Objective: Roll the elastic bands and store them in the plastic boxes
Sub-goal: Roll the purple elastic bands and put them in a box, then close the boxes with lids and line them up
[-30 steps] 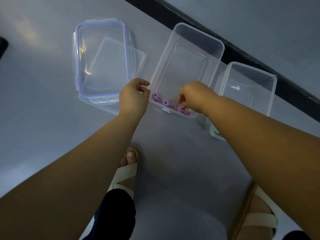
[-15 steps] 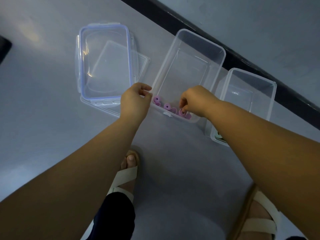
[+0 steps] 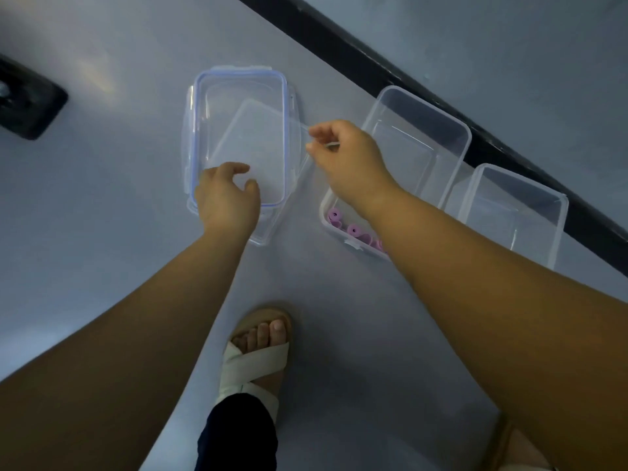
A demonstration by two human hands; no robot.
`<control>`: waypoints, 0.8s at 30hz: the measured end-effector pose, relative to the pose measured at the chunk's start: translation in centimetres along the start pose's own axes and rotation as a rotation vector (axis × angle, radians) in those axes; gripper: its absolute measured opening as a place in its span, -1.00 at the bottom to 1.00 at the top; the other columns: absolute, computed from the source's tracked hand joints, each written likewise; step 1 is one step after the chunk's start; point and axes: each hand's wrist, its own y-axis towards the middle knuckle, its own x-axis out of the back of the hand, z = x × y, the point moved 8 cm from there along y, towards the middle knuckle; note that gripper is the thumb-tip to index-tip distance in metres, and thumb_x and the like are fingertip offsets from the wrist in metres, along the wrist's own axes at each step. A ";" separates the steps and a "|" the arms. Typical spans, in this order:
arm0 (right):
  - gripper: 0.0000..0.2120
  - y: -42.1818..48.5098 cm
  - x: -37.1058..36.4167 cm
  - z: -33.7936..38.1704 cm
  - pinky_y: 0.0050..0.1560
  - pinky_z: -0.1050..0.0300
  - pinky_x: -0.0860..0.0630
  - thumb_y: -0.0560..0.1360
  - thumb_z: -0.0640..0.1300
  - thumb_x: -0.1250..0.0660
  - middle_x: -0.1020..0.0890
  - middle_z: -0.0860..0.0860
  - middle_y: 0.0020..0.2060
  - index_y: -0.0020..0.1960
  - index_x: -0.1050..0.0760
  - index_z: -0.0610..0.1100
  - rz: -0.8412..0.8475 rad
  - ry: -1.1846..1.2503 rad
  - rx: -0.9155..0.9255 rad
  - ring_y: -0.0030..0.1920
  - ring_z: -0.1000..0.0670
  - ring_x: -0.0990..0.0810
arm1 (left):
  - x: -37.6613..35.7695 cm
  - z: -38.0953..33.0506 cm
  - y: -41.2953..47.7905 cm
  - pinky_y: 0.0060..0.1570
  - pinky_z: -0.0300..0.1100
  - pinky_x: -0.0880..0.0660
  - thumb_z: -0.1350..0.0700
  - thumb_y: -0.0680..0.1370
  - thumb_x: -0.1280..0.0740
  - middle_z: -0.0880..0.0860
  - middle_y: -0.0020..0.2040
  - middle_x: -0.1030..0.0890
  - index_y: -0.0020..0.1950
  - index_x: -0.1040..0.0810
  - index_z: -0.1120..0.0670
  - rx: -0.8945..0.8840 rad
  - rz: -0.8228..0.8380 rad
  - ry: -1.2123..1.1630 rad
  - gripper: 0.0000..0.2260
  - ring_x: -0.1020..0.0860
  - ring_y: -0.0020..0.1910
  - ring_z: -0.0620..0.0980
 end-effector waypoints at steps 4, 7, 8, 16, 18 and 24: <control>-0.55 3.2 -5.7 -0.6 0.22 0.11 -0.41 0.51 -0.13 -0.29 -0.47 -0.16 0.29 0.35 -0.35 -0.24 0.056 0.109 -0.240 0.25 -0.11 -0.47 | 2.1 2.9 2.0 0.33 -0.10 -0.21 0.14 0.54 -0.21 0.15 0.41 -0.28 0.40 -0.35 0.08 0.152 -0.010 0.054 -0.59 -0.28 0.37 0.18; -0.64 5.2 -8.0 -2.6 -0.08 0.17 -0.40 0.45 -0.14 -0.32 -0.57 -0.17 0.04 0.19 -0.46 -0.29 0.002 0.080 -0.373 0.02 -0.15 -0.54 | 2.2 5.0 3.2 0.35 0.01 -0.29 0.12 0.52 -0.22 0.16 0.40 -0.30 0.44 -0.29 0.08 0.263 0.044 -0.027 -0.53 -0.34 0.34 0.19; -0.68 5.5 -8.6 -3.3 -0.12 0.18 -0.37 0.44 -0.15 -0.33 -0.53 -0.14 -0.05 0.13 -0.48 -0.29 0.000 0.078 -0.410 -0.05 -0.11 -0.51 | 2.2 5.5 3.4 0.33 0.01 -0.32 0.12 0.51 -0.23 0.16 0.39 -0.32 0.44 -0.29 0.08 0.295 0.065 -0.068 -0.52 -0.38 0.31 0.19; -0.63 6.9 -9.6 -5.8 0.02 0.06 -0.47 0.42 -0.14 -0.37 -0.58 -0.16 0.04 0.17 -0.50 -0.28 -0.004 0.077 -0.550 -0.08 -0.08 -0.48 | 2.4 7.3 4.3 -0.03 -0.29 -0.34 0.16 0.53 -0.24 0.14 0.35 -0.39 0.44 -0.29 0.13 0.332 0.111 -0.215 -0.53 -0.46 0.13 0.05; -0.60 6.9 -9.7 -6.0 0.11 0.05 -0.49 0.42 -0.15 -0.38 -0.58 -0.17 0.11 0.21 -0.48 -0.29 0.017 0.097 -0.553 0.08 -0.12 -0.56 | 2.5 7.4 4.5 -0.19 -0.40 -0.29 0.17 0.55 -0.24 0.14 0.33 -0.41 0.45 -0.27 0.16 0.327 0.106 -0.234 -0.54 -0.43 0.04 -0.02; -0.87 6.4 -9.9 -4.9 -0.09 -0.01 -0.60 0.39 -0.26 -0.45 -0.59 -0.11 -0.26 -0.19 -0.48 -0.19 -0.057 0.326 -0.466 -0.22 -0.09 -0.62 | 3.9 8.0 4.3 -0.03 -0.28 -0.35 0.17 0.54 -0.24 0.11 0.29 -0.46 0.44 -0.30 0.15 0.363 0.056 -0.294 -0.55 -0.49 0.10 0.04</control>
